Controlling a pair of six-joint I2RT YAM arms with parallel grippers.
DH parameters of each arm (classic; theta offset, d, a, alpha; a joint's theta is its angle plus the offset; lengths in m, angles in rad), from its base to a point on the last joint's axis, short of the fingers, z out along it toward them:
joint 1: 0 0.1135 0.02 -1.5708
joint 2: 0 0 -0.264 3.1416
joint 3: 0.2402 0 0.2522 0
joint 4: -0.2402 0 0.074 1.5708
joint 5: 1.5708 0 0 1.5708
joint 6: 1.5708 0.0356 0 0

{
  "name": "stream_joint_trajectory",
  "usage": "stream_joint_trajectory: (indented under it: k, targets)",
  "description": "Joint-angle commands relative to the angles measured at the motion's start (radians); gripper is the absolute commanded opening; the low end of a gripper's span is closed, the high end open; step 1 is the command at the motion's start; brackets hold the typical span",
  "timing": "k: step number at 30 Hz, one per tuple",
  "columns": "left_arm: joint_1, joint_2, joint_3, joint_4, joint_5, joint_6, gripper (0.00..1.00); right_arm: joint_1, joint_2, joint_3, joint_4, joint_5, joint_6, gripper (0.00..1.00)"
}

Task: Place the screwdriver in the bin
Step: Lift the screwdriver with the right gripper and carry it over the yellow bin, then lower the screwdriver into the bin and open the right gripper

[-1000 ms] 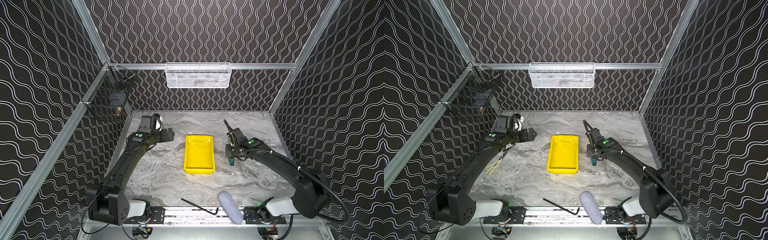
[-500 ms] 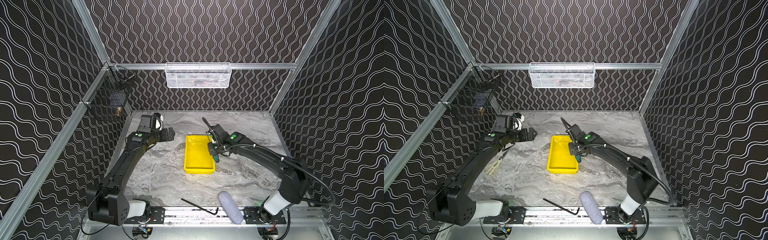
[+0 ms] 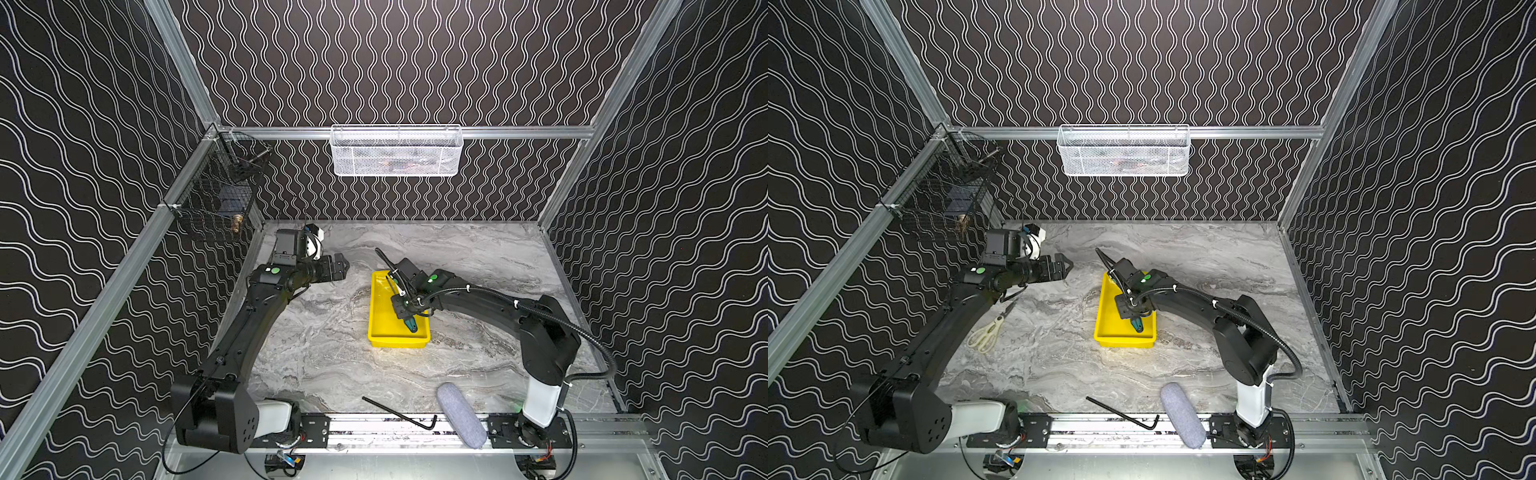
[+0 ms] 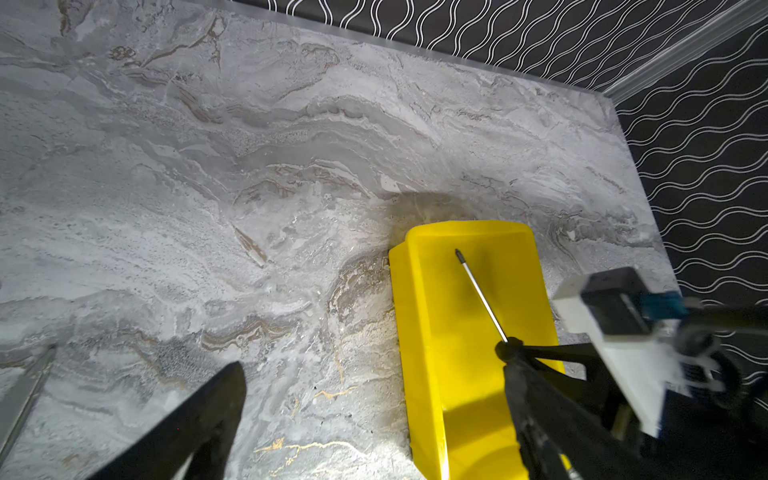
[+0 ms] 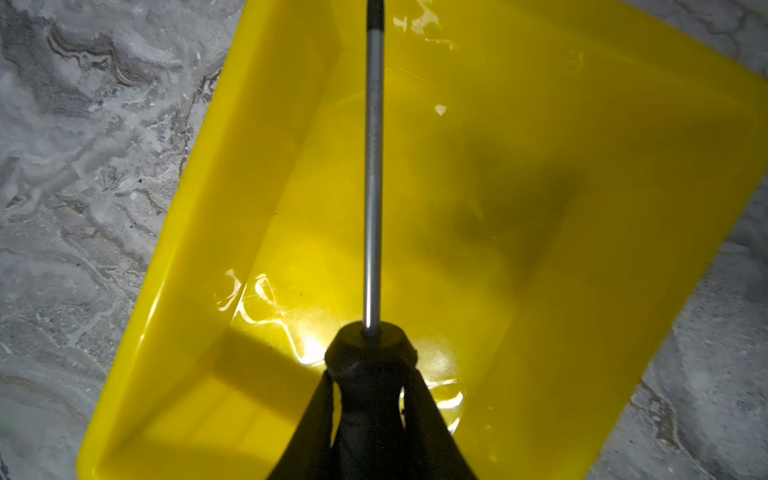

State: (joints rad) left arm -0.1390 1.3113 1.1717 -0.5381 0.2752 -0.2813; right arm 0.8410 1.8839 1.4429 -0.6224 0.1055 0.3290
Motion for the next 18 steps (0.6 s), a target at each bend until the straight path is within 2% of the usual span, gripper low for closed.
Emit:
stream_joint_trajectory:
  k: [1, 9, 18]
  targets:
    - [0.004, -0.003, 0.001, 0.025, 0.034, -0.004, 0.99, 0.002, 0.007, 0.005, 0.044, -0.007, 0.004, 0.08]
    - [0.009, -0.006, -0.002, 0.030, 0.043, -0.013, 0.99, 0.001, 0.100, 0.002, 0.081, -0.008, 0.004, 0.10]
    - [0.010, -0.003, -0.004, 0.030, 0.042, -0.012, 0.99, 0.001, 0.132, -0.009, 0.093, 0.001, 0.005, 0.14]
